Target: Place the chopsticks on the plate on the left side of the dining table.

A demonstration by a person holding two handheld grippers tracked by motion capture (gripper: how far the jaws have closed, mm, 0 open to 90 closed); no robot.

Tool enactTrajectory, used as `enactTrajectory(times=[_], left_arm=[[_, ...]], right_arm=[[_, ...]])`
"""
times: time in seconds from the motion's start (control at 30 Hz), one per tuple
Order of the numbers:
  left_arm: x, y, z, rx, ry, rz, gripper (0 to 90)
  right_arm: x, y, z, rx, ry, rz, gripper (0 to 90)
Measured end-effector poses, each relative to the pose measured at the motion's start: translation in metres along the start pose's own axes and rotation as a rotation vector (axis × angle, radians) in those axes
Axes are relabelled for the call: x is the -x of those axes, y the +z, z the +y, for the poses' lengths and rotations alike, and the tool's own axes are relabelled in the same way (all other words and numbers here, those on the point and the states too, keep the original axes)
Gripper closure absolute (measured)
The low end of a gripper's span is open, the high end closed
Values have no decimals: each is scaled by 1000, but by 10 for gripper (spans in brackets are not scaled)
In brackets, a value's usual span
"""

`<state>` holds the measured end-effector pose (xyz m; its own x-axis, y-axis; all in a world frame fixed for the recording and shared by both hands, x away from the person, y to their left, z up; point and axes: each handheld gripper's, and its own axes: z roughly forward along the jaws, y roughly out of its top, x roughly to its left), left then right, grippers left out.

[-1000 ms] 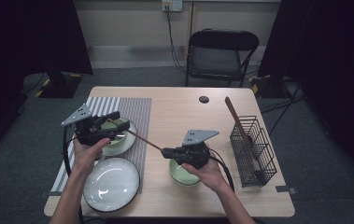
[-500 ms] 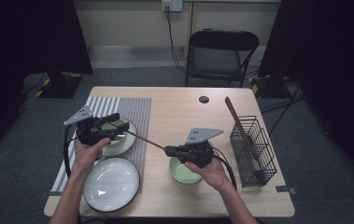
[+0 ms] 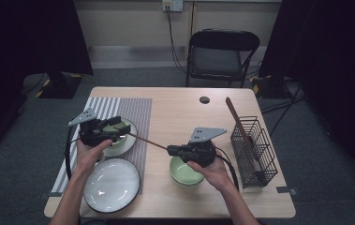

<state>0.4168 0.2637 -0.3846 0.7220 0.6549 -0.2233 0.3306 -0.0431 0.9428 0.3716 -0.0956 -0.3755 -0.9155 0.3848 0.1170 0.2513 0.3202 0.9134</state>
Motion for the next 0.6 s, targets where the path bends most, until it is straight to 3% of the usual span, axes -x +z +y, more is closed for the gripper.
enactTrajectory(times=[0.13,0.33,0.47,0.6], left_arm=[[-1,3,-2,-25,4,-3,314],[1,1,-1,-11,27,-25,294],[7,-5,4,36,60,-29,294],[19,0,7,24,109,-69,294]], right_arm=[[1,-2,1,5,2,-4,867],[3,-3,1,0,6,-3,867],[7,-3,-2,-19,22,-10,867],[11,-2,-4,-27,37,-20,867]])
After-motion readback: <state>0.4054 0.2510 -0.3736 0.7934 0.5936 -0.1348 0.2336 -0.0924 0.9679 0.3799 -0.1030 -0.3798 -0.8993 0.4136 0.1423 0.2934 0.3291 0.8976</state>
